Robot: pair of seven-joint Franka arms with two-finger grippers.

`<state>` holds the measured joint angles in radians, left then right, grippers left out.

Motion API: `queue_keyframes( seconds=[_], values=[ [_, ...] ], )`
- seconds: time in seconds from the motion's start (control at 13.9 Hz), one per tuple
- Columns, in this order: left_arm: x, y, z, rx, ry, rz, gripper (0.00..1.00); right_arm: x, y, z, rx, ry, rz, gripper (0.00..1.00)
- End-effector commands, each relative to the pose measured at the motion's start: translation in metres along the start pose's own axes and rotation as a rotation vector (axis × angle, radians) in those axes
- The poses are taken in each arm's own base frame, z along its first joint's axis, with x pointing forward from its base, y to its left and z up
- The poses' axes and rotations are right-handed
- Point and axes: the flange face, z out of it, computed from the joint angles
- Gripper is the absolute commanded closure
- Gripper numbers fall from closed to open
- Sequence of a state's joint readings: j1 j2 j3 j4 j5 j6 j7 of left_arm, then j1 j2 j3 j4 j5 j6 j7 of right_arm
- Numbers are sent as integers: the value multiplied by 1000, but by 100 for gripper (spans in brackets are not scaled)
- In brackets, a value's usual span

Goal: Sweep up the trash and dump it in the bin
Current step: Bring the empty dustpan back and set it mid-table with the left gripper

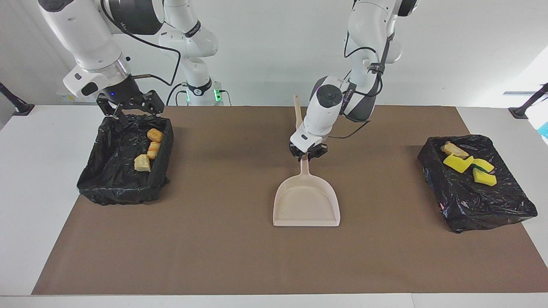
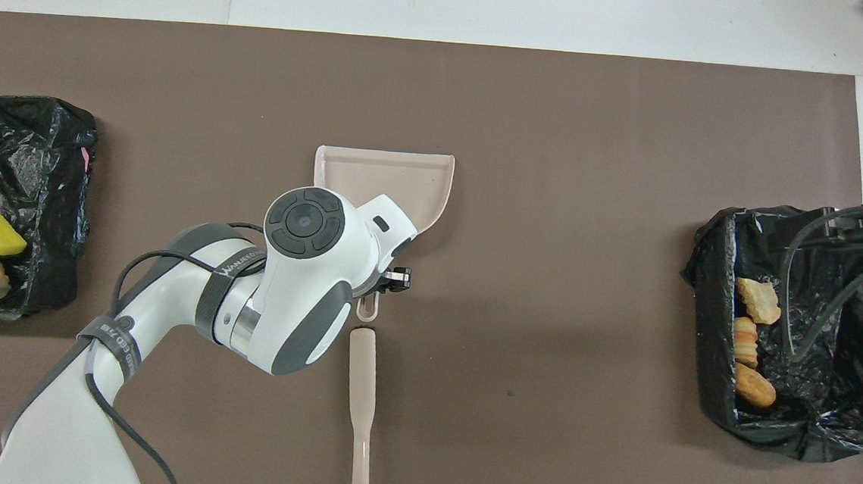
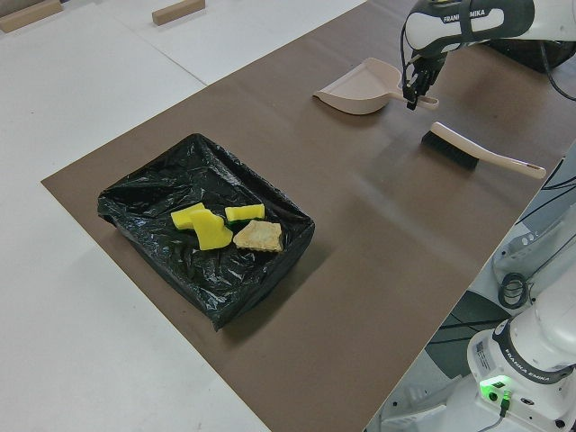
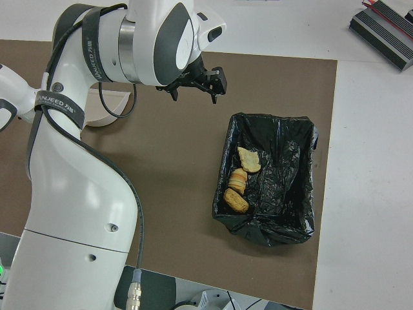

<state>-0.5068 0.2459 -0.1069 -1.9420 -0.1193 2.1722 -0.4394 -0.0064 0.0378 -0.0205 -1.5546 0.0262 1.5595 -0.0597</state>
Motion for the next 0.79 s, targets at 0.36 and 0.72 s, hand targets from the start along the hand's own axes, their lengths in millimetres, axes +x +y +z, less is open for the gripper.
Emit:
queue_keyframes(
  seconds=[0.36, 0.72],
  values=[
    [4, -23, -33, -24, 41, 24, 0, -1, -1, -3, 17, 12, 19, 0],
    [21, -111, -92, -30, 63, -107, 0, -1, -1, -3, 17, 12, 19, 0]
  ],
)
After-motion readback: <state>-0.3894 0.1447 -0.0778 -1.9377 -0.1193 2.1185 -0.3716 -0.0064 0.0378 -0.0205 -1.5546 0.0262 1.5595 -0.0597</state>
